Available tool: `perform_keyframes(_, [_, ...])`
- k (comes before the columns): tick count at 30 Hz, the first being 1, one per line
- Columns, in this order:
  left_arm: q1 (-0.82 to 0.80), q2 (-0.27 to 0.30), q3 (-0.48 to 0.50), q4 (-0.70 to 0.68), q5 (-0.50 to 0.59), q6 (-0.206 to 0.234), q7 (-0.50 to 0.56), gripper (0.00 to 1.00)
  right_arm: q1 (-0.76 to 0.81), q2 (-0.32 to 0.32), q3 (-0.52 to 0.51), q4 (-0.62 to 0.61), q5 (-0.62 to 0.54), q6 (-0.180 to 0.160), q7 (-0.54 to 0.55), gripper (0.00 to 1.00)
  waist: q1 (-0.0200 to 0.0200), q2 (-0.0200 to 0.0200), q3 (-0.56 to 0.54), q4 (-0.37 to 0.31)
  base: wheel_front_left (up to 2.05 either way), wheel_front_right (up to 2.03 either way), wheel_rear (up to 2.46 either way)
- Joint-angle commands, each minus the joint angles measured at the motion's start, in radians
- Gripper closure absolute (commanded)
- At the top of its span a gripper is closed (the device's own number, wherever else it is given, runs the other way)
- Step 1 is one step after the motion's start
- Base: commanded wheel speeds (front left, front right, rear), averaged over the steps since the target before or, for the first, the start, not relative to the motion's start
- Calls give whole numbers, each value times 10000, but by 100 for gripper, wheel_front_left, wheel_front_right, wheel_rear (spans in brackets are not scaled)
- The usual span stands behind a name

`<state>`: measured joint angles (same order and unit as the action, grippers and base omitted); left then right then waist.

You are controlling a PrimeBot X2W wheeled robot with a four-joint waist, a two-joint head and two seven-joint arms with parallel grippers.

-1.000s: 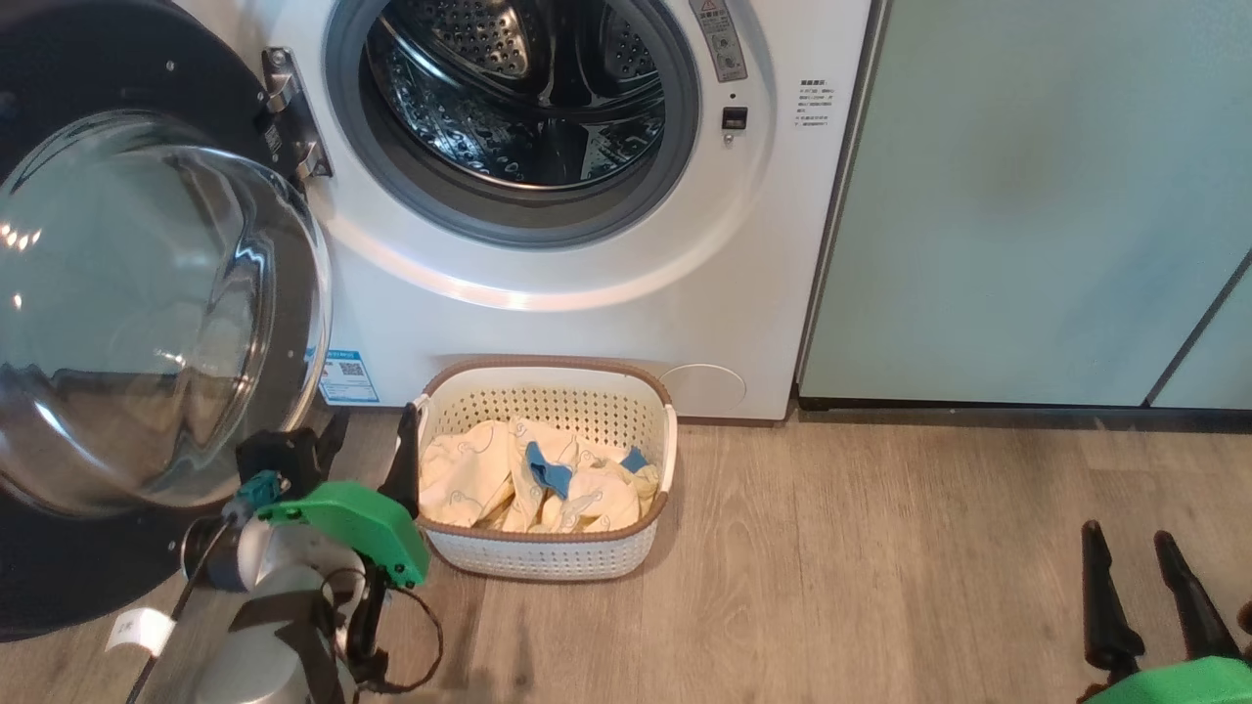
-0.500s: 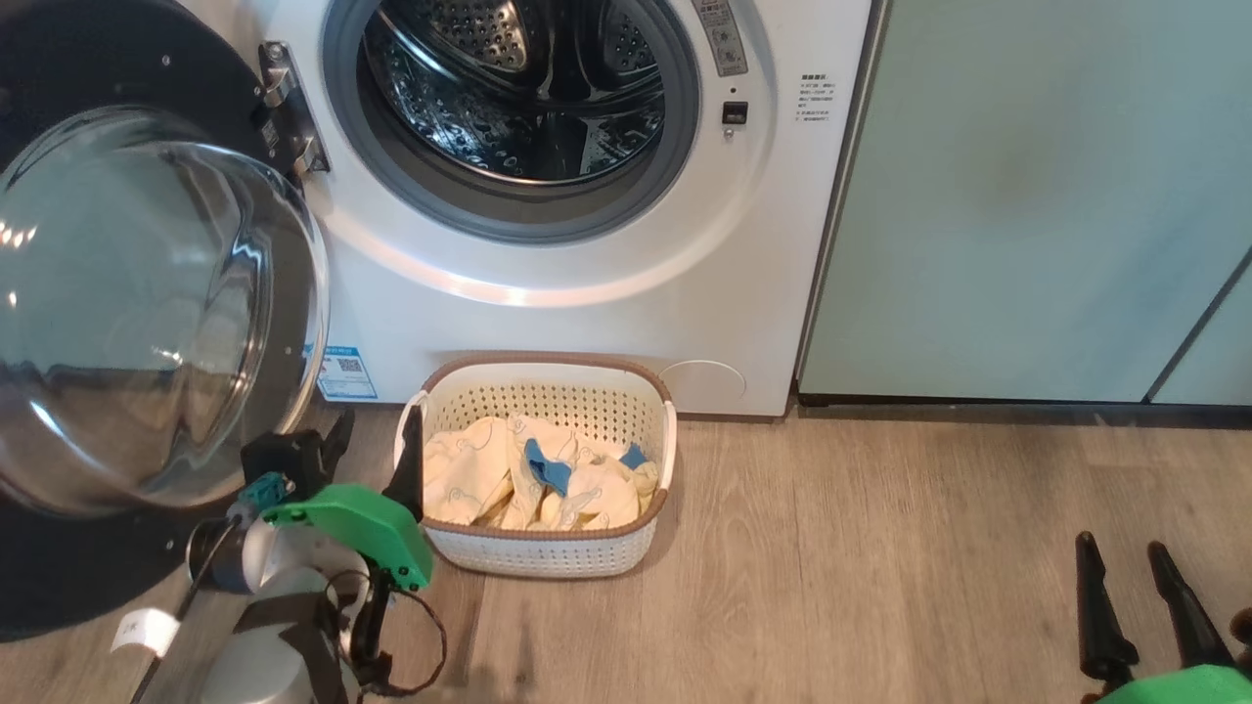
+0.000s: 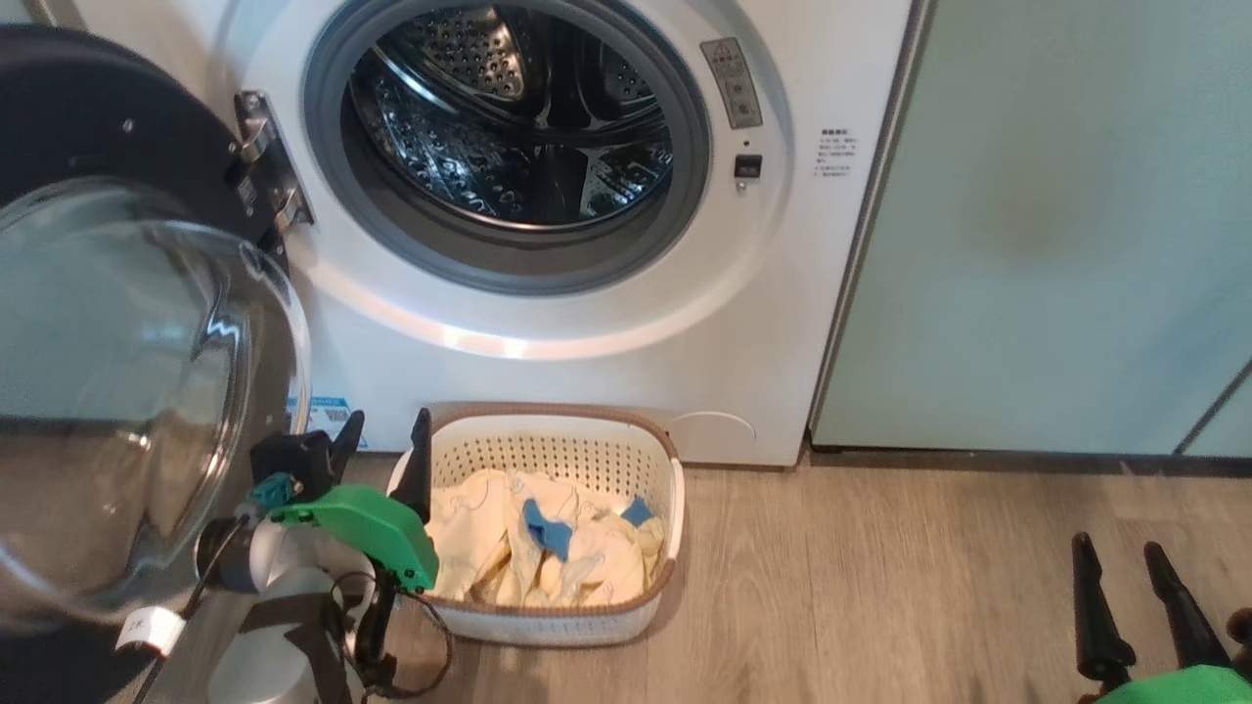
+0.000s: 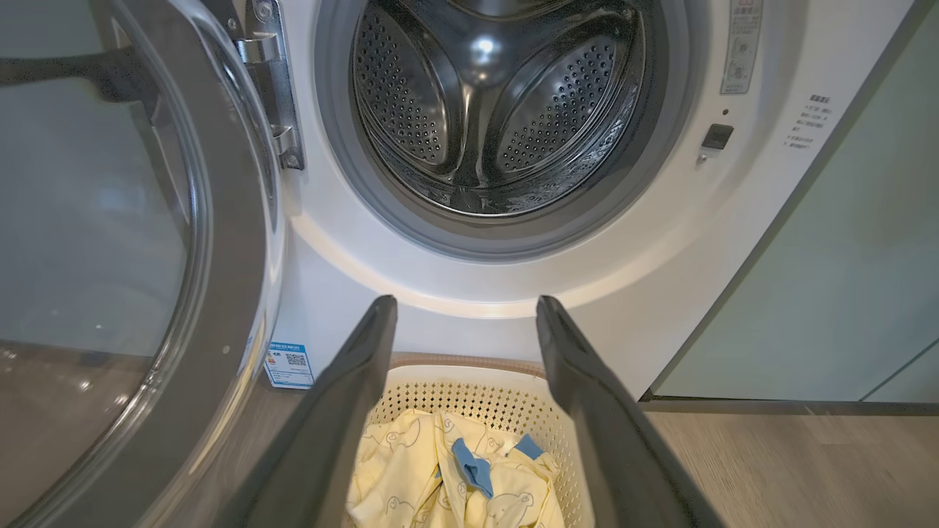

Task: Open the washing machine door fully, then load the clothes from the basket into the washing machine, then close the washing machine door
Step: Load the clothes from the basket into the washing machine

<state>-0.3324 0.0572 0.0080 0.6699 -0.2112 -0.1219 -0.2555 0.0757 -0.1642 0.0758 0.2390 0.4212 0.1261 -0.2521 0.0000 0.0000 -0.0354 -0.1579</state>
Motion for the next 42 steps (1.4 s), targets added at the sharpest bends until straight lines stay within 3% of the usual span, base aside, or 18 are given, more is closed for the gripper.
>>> perform_keyframes(1, [-578,260,294,-224,-54,-16,-63,0,-331,-205,224,-300,20,46,-97,0,0,0,12,7,160,-138,-21])
perform_keyframes(11, [-556,217,291,-405,-60,-5,-63,0,-388,-204,233,-312,13,46,-97,0,0,0,58,38,90,-84,-6])
perform_keyframes(31, [-408,221,440,-486,82,135,-63,0,-400,-167,243,-404,-18,46,-97,0,0,0,141,13,1,-1,0])
perform_keyframes(42, [-320,154,152,850,70,166,-36,0,-605,-219,606,-415,0,46,-97,0,0,0,359,-634,0,0,0])
